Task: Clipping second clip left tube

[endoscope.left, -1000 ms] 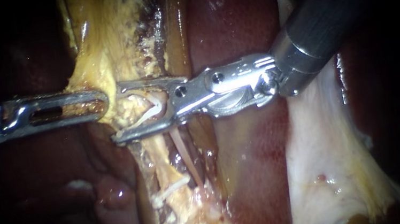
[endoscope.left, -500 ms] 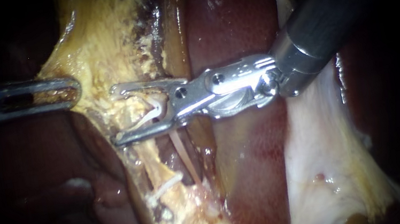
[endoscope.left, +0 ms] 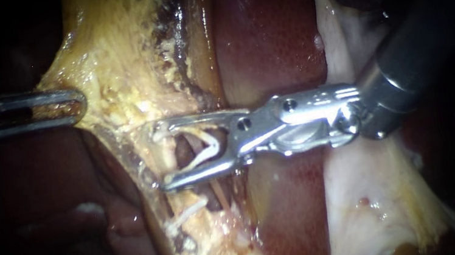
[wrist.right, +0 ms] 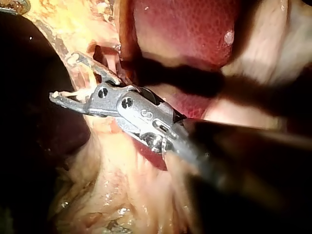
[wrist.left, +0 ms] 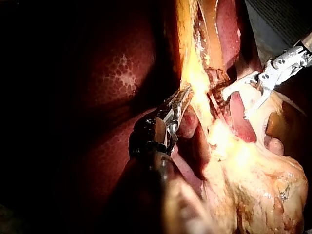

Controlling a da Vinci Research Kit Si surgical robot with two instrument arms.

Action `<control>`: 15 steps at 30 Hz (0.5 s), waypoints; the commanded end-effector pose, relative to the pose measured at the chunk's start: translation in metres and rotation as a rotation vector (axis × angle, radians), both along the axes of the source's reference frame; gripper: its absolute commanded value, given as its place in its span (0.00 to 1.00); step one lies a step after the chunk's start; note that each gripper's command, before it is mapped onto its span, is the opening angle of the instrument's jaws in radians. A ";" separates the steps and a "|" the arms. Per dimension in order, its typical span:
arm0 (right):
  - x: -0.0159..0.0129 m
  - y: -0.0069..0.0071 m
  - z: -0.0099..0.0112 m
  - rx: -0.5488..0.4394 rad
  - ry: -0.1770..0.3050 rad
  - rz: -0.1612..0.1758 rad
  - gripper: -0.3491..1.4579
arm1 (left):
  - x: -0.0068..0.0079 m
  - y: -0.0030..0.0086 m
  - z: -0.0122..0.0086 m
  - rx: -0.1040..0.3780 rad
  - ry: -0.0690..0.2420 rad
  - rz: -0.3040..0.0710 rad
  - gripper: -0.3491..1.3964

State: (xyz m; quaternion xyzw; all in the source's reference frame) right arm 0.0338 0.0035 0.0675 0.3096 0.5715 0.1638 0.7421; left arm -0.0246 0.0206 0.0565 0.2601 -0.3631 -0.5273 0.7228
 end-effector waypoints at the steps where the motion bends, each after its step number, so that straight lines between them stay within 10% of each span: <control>1: -0.0001 -0.0002 0.0002 0.013 -0.010 -0.009 0.51 | 0.0000 0.0000 -0.0001 0.001 0.000 -0.001 0.00; 15: 0.0012 -0.0036 0.0076 0.111 -0.107 -0.089 0.50 | -0.0001 -0.0003 -0.0012 -0.009 -0.004 -0.002 0.00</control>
